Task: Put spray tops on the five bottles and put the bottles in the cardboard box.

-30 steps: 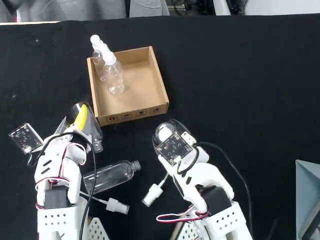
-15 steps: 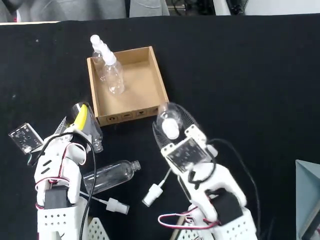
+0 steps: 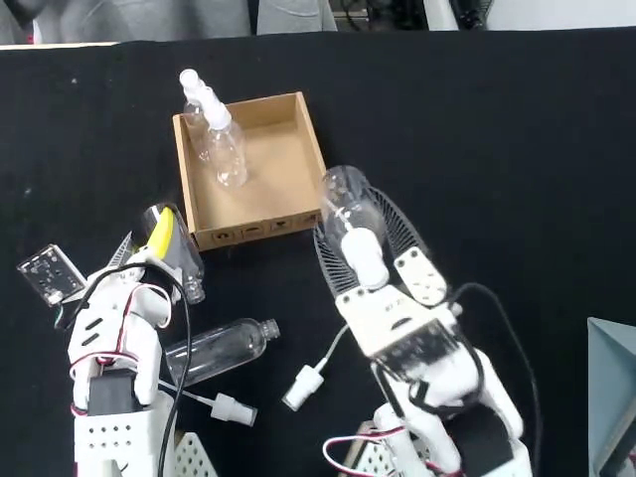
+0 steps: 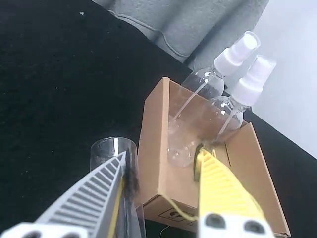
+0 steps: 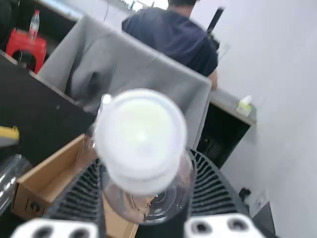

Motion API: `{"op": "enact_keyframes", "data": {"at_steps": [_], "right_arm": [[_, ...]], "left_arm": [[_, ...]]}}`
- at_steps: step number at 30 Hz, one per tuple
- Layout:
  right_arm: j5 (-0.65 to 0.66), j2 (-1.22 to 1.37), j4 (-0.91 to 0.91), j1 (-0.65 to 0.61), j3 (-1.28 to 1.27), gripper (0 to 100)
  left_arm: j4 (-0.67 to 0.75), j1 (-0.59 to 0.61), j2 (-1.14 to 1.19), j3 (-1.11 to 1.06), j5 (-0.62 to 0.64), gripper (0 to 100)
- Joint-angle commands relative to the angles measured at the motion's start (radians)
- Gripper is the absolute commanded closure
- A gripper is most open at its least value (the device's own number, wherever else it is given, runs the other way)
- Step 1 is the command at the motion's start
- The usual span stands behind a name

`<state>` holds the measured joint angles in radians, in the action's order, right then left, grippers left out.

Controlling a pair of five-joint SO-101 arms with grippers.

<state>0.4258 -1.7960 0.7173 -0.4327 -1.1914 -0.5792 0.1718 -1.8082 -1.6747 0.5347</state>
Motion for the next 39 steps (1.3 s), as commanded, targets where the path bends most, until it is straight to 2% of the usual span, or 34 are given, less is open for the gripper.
{"op": "enact_keyframes", "data": {"at_steps": [1, 9, 17, 26, 28, 33, 39], "right_arm": [[-0.005, 0.101, -0.066, 0.020, 0.125, 94.9], [-0.006, 0.429, -0.189, -0.063, 0.171, 94.9], [-0.008, 0.622, -0.296, -0.147, 0.182, 94.9], [-0.009, 0.892, -0.201, -0.178, 0.386, 94.6], [-0.051, 0.952, -0.186, -0.176, 0.429, 94.5], [-0.249, 1.049, -0.192, -0.176, 0.509, 94.4], [-0.295, 1.122, -0.193, -0.176, 0.570, 94.4]], "left_arm": [[-0.009, -0.002, -0.015, -0.025, -0.015, 79], [-0.009, -0.002, -0.015, -0.025, -0.015, 79], [-0.008, 0.004, -0.015, -0.025, -0.015, 79], [-0.006, 0.004, -0.015, -0.025, -0.015, 79], [-0.006, 0.004, -0.015, -0.025, -0.015, 79], [-0.006, 0.001, -0.015, -0.025, -0.015, 79], [-0.005, 0.001, -0.015, -0.025, -0.015, 79]]}}
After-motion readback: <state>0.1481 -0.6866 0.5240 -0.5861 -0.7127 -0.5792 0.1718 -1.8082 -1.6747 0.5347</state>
